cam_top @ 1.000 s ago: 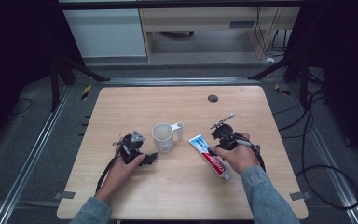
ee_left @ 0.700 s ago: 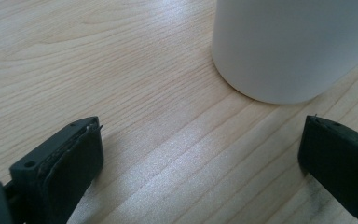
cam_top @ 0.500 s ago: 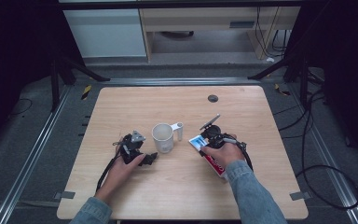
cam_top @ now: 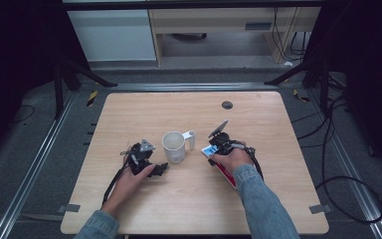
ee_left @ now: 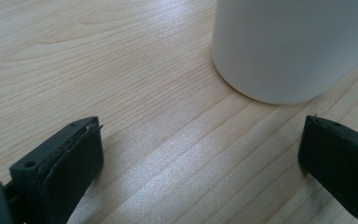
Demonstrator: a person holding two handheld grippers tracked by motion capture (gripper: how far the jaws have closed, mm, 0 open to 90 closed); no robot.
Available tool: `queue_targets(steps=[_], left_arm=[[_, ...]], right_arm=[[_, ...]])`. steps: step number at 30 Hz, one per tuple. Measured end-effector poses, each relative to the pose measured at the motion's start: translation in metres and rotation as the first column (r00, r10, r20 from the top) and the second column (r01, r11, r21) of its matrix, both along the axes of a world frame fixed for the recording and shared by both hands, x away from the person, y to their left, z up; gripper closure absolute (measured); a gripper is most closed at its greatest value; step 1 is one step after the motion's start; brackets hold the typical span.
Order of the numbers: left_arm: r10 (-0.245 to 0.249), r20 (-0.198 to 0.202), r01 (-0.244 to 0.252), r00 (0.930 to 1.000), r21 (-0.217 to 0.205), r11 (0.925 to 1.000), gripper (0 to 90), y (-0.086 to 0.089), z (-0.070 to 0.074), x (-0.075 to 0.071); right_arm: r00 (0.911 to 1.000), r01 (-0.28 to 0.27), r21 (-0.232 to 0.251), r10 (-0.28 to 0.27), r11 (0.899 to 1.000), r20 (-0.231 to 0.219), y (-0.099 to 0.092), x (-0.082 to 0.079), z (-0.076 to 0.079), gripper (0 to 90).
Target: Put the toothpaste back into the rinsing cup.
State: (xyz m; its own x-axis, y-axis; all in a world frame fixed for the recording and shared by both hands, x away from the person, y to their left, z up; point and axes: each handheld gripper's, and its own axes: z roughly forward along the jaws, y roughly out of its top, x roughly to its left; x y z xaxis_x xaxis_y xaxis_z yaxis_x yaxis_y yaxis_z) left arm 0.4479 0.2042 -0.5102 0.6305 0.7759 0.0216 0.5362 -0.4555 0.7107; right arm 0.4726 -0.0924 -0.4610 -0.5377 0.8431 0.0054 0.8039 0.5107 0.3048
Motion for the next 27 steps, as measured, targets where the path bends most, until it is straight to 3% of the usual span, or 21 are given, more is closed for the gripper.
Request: queue_targets(steps=[11, 27], left_arm=[[-0.001, 0.000, 0.001, 1.0000, 0.000, 1.0000, 0.0, 0.0000, 0.0000, 0.0001], [-0.001, 0.000, 0.001, 1.0000, 0.000, 1.0000, 0.0, 0.0000, 0.0000, 0.0001]], right_arm=[[0.9993, 0.000, -0.021, -0.001, 1.000, -0.037, 0.0051, 0.0073, -0.0084, 36.0], [0.9993, -0.008, -0.028, 0.007, 1.000, -0.037, 0.0053, 0.0101, -0.0101, 44.2]])
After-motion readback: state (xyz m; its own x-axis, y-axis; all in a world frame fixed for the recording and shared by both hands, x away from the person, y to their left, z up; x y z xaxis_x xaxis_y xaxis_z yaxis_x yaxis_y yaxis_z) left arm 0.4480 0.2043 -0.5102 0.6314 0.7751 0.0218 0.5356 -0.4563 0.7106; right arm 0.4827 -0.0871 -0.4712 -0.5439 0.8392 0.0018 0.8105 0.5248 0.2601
